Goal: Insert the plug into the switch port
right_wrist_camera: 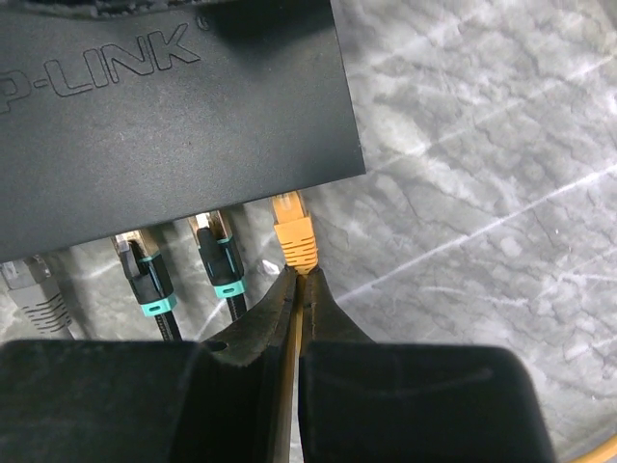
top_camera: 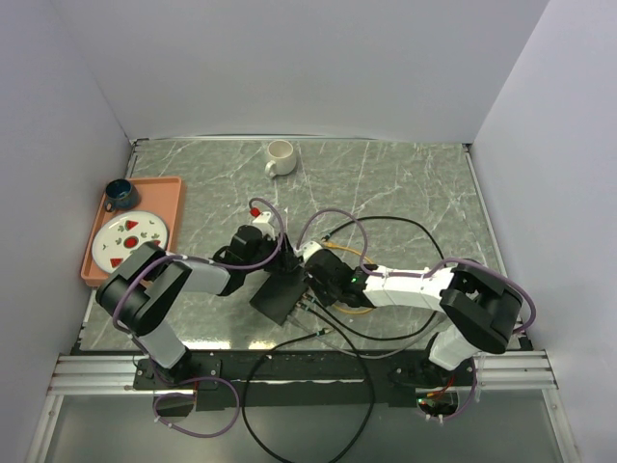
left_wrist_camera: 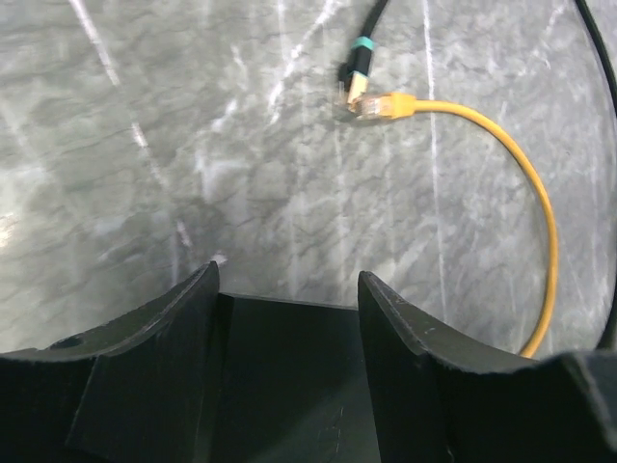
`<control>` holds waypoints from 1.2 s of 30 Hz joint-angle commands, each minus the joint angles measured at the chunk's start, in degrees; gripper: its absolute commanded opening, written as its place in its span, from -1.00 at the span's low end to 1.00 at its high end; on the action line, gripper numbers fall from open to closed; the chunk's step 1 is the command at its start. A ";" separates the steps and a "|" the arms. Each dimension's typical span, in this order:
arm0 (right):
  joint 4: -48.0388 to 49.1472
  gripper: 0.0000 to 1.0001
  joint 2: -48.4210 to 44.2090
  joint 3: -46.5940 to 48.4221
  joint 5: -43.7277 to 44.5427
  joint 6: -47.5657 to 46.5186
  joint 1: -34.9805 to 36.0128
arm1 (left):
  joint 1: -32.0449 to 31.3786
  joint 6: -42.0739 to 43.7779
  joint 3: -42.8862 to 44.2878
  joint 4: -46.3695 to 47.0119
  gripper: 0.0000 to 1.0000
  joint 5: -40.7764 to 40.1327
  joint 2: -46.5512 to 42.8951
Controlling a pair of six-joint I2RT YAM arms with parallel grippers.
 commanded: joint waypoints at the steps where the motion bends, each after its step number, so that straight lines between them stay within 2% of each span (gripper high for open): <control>1: 37.70 -1.00 -1.10 3.98 2.61 -0.04 -0.83 | -6.15 -8.93 -2.56 -3.13 0.23 18.97 -1.97; 7: 39.57 -1.00 -0.76 4.68 -1.35 -1.10 -0.75 | -6.50 -9.38 -3.01 -3.04 0.22 18.62 -1.71; 17: 36.84 -1.00 0.30 5.91 0.85 -0.04 -0.75 | -7.12 -9.64 -3.36 -4.52 0.23 15.56 -2.58; 24: 36.05 -1.00 -1.02 3.45 1.90 -0.04 -0.75 | -7.03 -8.15 -0.90 -14.45 0.46 4.49 -3.82; 32: 34.21 -1.00 -0.76 3.88 1.64 0.40 -0.92 | -6.86 -9.28 -1.59 -16.13 0.55 0.00 -4.34; 36: 32.45 -1.00 0.39 5.38 1.29 0.48 -0.75 | -6.77 -9.55 -1.86 -18.58 0.69 -4.57 -6.79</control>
